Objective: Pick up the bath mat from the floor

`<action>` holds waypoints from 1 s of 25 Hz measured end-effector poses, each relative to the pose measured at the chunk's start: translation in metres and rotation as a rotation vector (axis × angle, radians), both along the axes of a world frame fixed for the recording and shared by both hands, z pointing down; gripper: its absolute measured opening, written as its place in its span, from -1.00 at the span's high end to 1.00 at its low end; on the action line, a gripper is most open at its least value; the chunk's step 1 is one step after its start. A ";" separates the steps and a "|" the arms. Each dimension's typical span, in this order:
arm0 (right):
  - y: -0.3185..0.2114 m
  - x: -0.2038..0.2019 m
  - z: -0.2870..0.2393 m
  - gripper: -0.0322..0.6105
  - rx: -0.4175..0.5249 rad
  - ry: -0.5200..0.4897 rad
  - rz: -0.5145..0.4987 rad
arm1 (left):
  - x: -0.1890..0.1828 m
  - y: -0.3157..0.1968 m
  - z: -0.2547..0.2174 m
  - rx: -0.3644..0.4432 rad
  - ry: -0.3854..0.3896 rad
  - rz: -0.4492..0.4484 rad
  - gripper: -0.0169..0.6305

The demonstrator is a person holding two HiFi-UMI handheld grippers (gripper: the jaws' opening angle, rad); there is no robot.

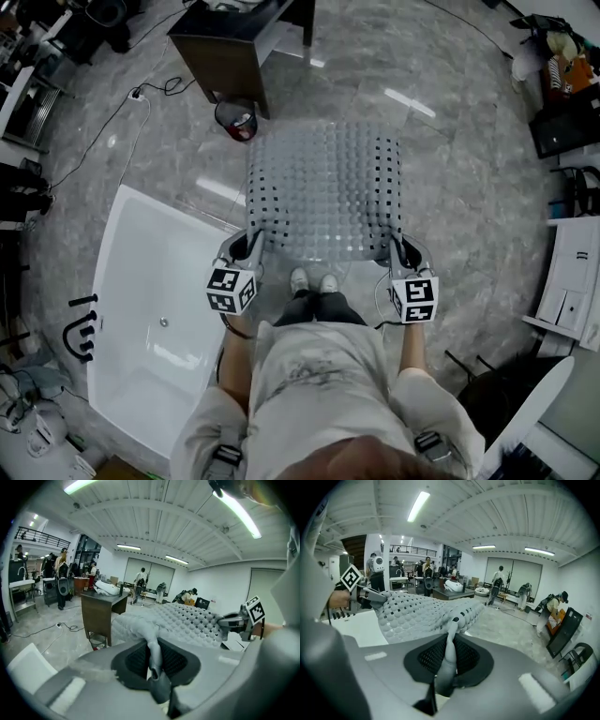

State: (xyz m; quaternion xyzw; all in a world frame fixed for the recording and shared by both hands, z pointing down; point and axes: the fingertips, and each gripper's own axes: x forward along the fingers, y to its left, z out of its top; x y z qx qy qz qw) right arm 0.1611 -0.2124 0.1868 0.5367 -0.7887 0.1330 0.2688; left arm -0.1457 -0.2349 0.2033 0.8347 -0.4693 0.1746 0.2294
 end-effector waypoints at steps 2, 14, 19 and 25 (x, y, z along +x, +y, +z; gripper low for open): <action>0.003 -0.003 -0.016 0.81 0.029 -0.009 -0.005 | -0.002 0.000 -0.016 0.027 0.001 0.007 0.83; 0.019 -0.007 -0.080 0.81 0.128 -0.024 -0.008 | -0.004 0.015 -0.081 0.124 0.001 0.012 0.83; 0.026 -0.002 -0.089 0.81 0.137 -0.047 0.002 | 0.002 0.024 -0.091 0.137 -0.006 0.005 0.83; 0.024 -0.003 -0.091 0.81 0.137 -0.045 -0.018 | 0.006 0.029 -0.094 0.140 -0.001 -0.007 0.83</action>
